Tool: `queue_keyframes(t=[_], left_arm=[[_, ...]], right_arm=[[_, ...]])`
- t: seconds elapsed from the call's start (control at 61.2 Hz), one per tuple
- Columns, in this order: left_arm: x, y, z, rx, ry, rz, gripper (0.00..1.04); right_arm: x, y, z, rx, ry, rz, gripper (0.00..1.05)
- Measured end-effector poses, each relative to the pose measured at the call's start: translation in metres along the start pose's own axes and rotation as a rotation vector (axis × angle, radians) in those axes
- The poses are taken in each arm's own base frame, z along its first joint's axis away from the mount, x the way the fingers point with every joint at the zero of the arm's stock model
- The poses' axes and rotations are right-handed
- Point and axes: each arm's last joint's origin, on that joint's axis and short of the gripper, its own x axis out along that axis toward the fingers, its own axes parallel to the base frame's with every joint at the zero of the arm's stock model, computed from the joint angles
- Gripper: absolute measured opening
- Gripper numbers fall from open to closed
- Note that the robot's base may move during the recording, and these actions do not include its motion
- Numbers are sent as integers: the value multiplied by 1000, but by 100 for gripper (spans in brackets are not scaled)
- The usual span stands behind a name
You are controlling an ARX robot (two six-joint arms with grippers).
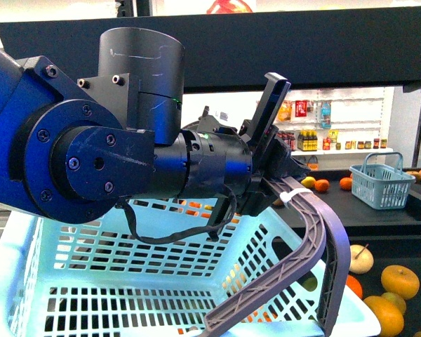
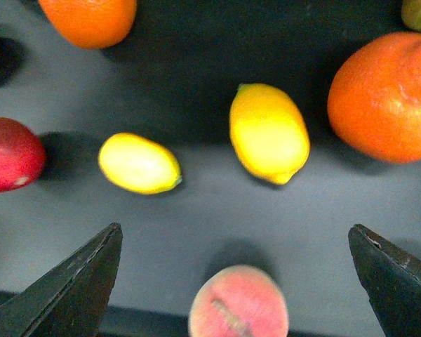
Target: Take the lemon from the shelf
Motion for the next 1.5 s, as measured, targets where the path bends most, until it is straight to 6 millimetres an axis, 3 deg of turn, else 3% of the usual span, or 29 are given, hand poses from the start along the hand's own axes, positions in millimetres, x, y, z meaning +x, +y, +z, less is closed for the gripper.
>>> queue_keyframes(t=[0.065,0.261,0.686,0.931,1.503], left_arm=[[0,0,0,2,0,0,6],[0,0,0,2,0,0,6],[0,0,0,2,0,0,6],[0,0,0,2,0,0,6],[0,0,0,2,0,0,6]], right_arm=[[22,-3,-2,-54,24,-13,97],[61,-8,-10,-154,41,-29,97],[115,-7,2,-266,-10,-93,97],[137,-8,-1,-270,5,-90,97],[159,-10,-21,-297,25,-84,97]])
